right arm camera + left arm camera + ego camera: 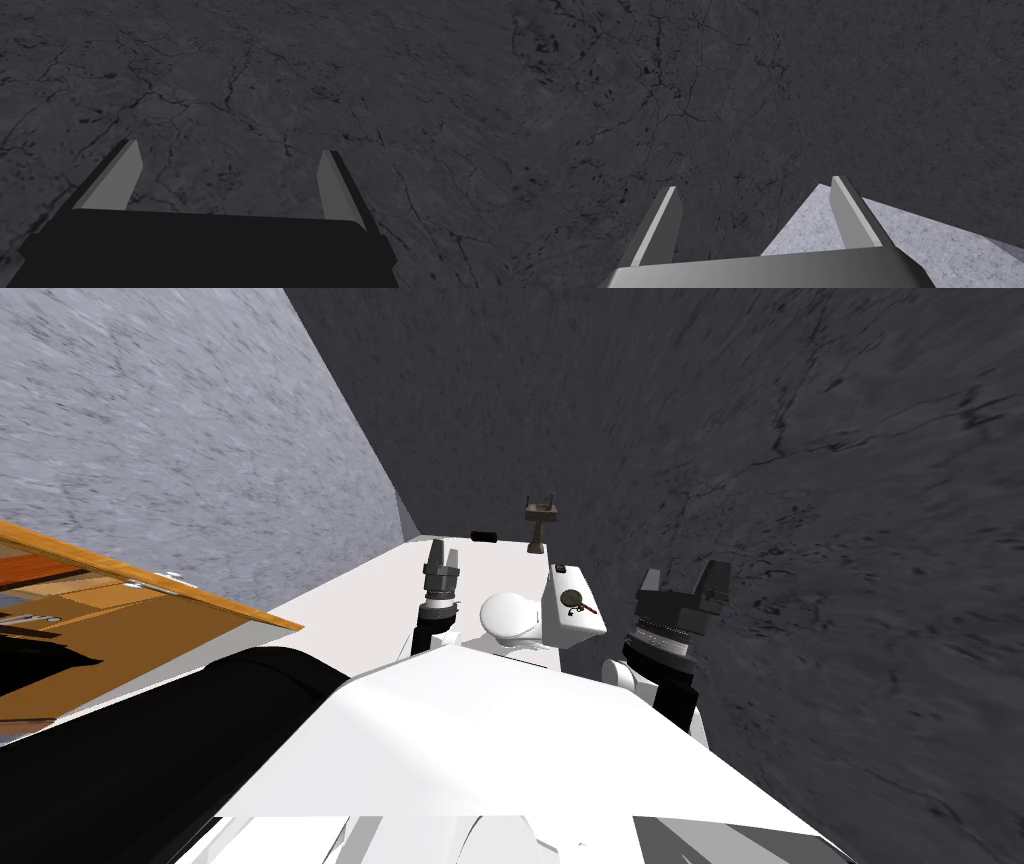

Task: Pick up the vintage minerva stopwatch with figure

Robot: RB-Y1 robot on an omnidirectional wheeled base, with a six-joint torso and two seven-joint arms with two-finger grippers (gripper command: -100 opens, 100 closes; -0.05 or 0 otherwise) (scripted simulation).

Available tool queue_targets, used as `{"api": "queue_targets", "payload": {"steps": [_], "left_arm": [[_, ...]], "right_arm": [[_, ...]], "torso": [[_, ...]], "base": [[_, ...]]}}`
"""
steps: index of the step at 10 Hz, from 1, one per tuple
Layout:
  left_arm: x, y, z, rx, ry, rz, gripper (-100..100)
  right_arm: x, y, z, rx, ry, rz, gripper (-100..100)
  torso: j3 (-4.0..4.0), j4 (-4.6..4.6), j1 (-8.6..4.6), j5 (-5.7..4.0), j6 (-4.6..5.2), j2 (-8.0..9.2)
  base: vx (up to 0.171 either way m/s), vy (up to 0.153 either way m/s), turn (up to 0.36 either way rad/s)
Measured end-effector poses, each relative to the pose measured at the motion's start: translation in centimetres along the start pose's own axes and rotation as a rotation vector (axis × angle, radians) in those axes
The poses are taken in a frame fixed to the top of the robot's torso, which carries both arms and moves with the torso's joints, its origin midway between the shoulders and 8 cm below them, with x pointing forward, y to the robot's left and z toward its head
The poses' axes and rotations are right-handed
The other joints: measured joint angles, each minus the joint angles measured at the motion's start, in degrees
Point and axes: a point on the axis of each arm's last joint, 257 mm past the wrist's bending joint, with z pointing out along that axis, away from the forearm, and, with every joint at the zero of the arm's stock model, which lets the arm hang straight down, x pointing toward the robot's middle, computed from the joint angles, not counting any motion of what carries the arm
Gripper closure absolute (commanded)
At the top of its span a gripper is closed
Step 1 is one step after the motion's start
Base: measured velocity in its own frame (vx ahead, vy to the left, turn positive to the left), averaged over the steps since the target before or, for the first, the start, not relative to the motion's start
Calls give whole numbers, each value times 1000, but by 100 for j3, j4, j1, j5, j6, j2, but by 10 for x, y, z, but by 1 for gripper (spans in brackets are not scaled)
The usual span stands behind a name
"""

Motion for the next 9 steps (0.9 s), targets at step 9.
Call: {"api": "queue_targets", "payload": {"steps": [9], "left_arm": [[0,0,0,0,0,0,0]], "right_arm": [[32,-61,-26,93,247,-125,-100]], "torso": [[27,11,10,2,0,45]], "base": [[-104,28,-72]]}}
